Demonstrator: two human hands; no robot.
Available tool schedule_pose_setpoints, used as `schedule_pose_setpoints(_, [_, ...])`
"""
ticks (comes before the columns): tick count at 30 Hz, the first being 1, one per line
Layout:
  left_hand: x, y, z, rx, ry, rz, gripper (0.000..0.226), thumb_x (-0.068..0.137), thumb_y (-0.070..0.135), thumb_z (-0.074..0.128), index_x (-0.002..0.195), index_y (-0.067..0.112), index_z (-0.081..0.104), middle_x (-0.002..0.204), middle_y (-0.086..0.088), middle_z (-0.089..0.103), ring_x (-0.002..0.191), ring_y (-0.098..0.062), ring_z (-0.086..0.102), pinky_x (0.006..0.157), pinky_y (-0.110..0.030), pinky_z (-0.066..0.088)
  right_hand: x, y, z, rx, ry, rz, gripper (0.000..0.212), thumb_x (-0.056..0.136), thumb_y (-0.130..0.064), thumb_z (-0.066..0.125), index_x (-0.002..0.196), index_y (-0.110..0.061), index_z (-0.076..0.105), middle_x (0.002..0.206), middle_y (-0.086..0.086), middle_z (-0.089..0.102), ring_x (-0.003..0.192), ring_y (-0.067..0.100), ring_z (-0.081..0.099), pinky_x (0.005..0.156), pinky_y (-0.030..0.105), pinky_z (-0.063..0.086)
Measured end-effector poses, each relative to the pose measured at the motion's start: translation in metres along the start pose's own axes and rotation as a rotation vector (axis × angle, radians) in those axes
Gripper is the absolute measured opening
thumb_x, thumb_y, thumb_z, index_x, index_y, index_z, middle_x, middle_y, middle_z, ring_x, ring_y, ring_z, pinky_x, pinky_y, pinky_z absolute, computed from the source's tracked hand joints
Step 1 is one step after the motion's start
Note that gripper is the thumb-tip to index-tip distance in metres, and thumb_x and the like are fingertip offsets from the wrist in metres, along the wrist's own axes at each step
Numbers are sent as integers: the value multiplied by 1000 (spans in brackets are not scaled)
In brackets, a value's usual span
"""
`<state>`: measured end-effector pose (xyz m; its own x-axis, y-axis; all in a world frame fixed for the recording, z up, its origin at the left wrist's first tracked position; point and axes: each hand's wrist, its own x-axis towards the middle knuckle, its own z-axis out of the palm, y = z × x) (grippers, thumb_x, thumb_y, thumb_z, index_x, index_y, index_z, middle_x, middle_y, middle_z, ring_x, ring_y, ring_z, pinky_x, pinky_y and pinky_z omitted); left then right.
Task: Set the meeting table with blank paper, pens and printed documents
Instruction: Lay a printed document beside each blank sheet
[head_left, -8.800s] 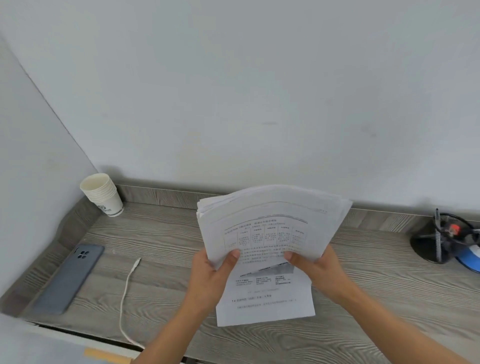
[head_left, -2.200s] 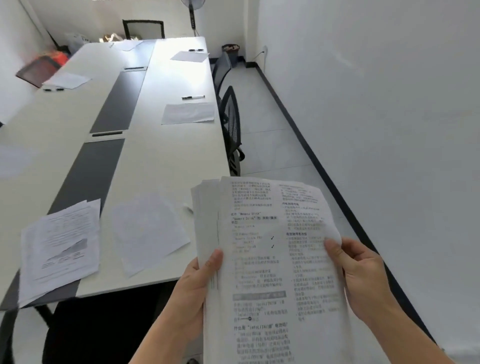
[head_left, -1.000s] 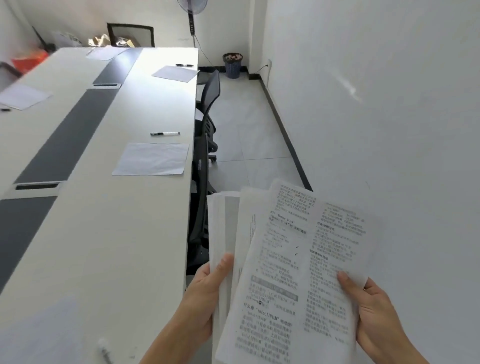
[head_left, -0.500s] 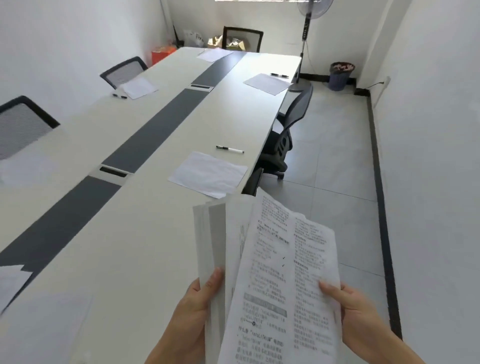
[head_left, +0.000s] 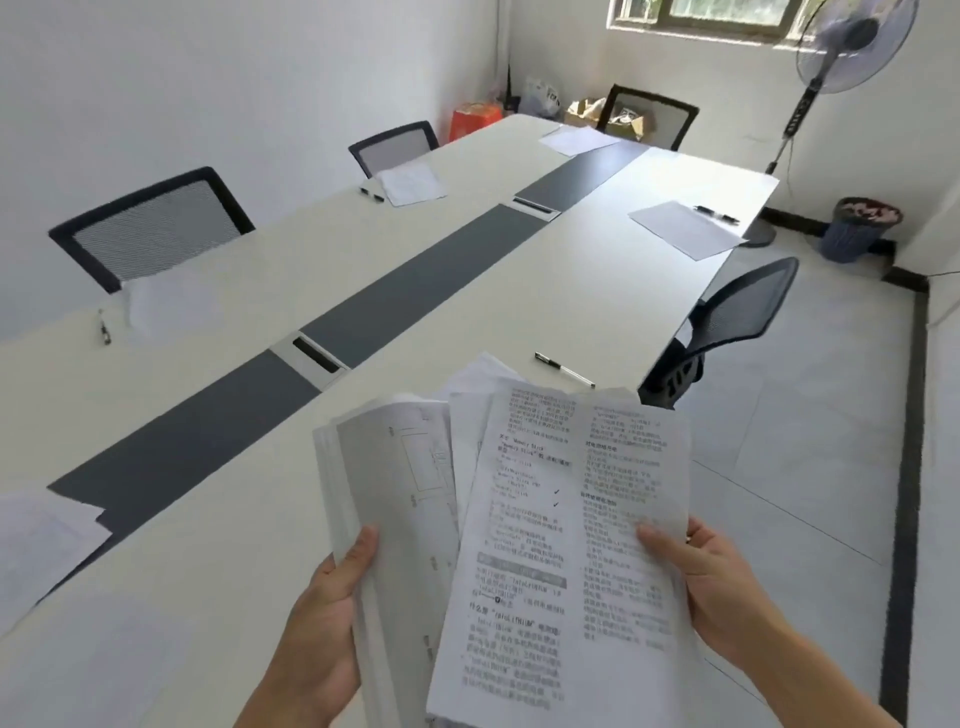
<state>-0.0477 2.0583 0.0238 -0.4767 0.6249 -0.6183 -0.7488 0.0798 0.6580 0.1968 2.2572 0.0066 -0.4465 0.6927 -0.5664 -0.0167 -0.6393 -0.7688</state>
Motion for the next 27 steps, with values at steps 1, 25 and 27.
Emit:
schedule_pose_setpoints(1, [5,8,-1,-15,20,26,45,85,33,60,122,9,62,116,-17,70,106,-38,65,92,-52,51,14,-10,5,-27,-6,-4,21,89,0,59,109,-1,64,100,20,75,77,34,75,59,41,62])
schedule_pose_setpoints(25, [-34,4,-9,-465,832,342,44,83,33,60,125,17,62,119,-9,70,106,-29,65,86,-44,50,294,55,199,-1106,-479,172,23,87,-1,62,109,-3,61,105,16,70,86,33,70,82,46,59])
schedule_pose_setpoints(27, [-29,4,-5,-442,793,338,43,82,33,60,121,17,64,114,-9,72,100,-28,68,83,-43,52,295,54,201,-1207,-484,149,36,86,-8,67,120,-5,57,110,14,69,92,31,68,84,42,57])
